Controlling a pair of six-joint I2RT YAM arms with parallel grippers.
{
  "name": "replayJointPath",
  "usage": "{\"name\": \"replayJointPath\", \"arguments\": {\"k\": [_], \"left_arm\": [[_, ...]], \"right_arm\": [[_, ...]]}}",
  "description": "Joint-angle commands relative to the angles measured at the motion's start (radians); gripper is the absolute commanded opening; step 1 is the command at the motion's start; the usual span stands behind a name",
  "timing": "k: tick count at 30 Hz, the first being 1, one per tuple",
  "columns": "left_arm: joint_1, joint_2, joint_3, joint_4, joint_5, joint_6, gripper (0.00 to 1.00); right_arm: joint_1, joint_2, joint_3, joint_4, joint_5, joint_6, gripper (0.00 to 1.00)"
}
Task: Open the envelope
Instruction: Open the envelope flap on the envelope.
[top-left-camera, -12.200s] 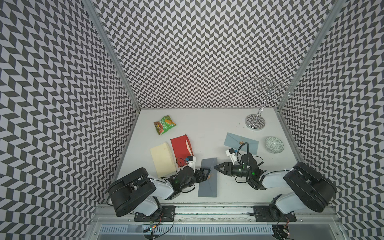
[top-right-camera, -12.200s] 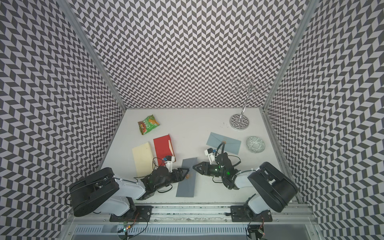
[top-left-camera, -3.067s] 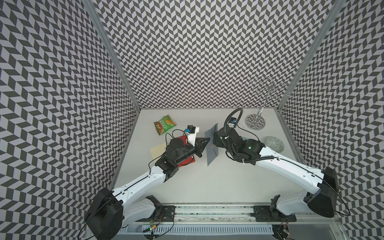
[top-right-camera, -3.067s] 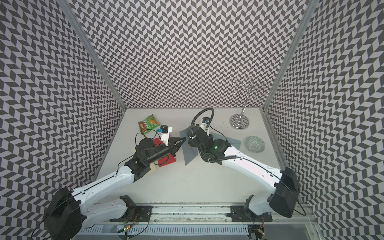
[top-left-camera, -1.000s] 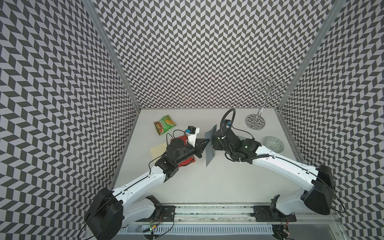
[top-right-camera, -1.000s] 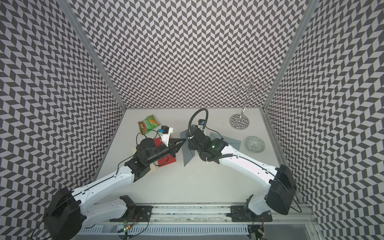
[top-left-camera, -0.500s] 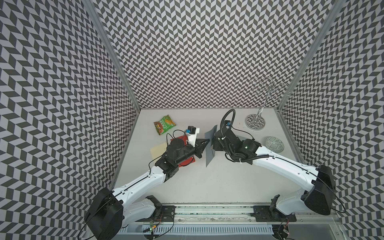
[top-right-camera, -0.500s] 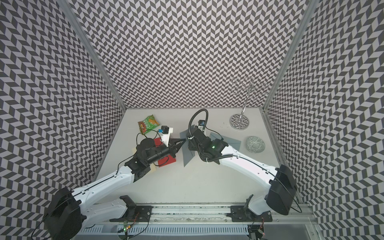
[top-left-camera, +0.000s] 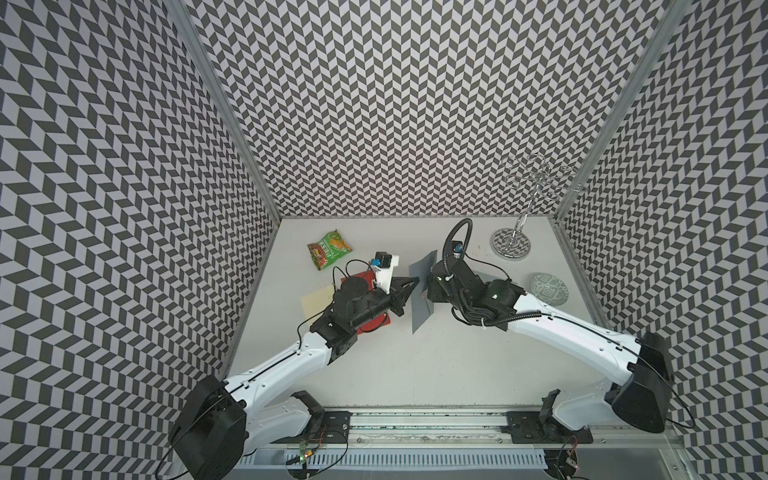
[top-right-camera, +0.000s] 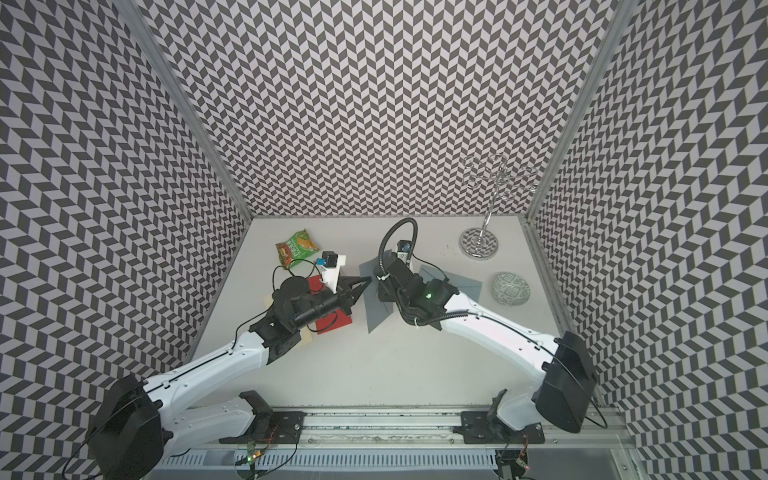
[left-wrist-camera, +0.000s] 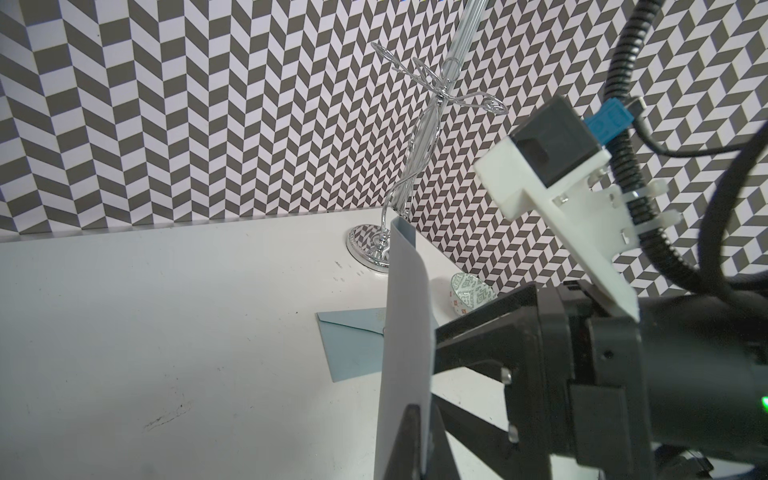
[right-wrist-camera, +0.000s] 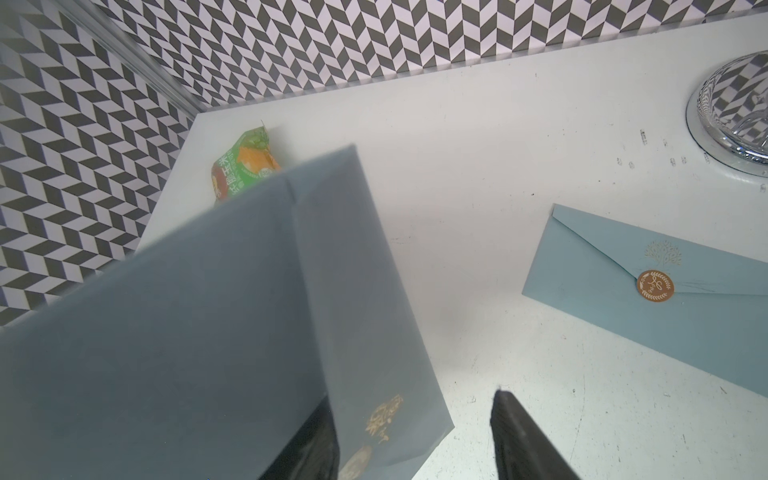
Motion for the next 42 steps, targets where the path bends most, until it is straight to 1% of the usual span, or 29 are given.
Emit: {"name": "replayJointPath", "arguments": {"k": [1, 5, 7, 12, 20, 24, 28, 33, 39, 42], "left_arm": [[-0.01, -0.011, 0.003, 0.043, 0.003, 0.013, 0.0], [-0.01, -0.015, 0.003, 0.043, -0.002, 0.019, 0.0], [-0.01, -0.013, 0.002, 0.039, -0.004, 0.019, 0.0], [-0.01, -0.01, 0.005, 0.037, -0.005, 0.02, 0.0], [-0.011, -0.018, 0.001, 0.032, -0.016, 0.026, 0.0], [-0.012, -0.018, -0.003, 0.042, -0.01, 0.02, 0.0], [-0.014, -0.016, 0.002, 0.04, -0.033, 0.027, 0.0], [-0.014, -0.009, -0.004, 0.05, -0.038, 0.03, 0.0], [-0.013, 0.0, 0.0, 0.047, -0.041, 0.046, 0.0], [-0.012, -0.004, -0.003, 0.048, -0.041, 0.048, 0.0]], "right_arm": [[0.001, -0.03, -0.012, 0.036, -0.006, -0.016, 0.58], [0.002, -0.037, -0.023, 0.02, 0.066, 0.007, 0.59], [0.002, -0.039, -0.025, 0.016, 0.076, 0.011, 0.59], [0.002, -0.045, -0.028, 0.04, 0.034, 0.003, 0.59], [0.002, -0.05, -0.022, 0.023, 0.042, 0.011, 0.58], [0.002, -0.065, -0.056, 0.054, 0.048, 0.01, 0.58], [0.002, -0.074, -0.079, 0.074, 0.072, 0.015, 0.59], [0.0, -0.083, -0.086, 0.123, 0.043, -0.035, 0.59], [-0.006, -0.11, -0.107, 0.108, 0.08, -0.051, 0.59], [-0.031, -0.147, -0.138, 0.133, 0.049, -0.056, 0.6]]}}
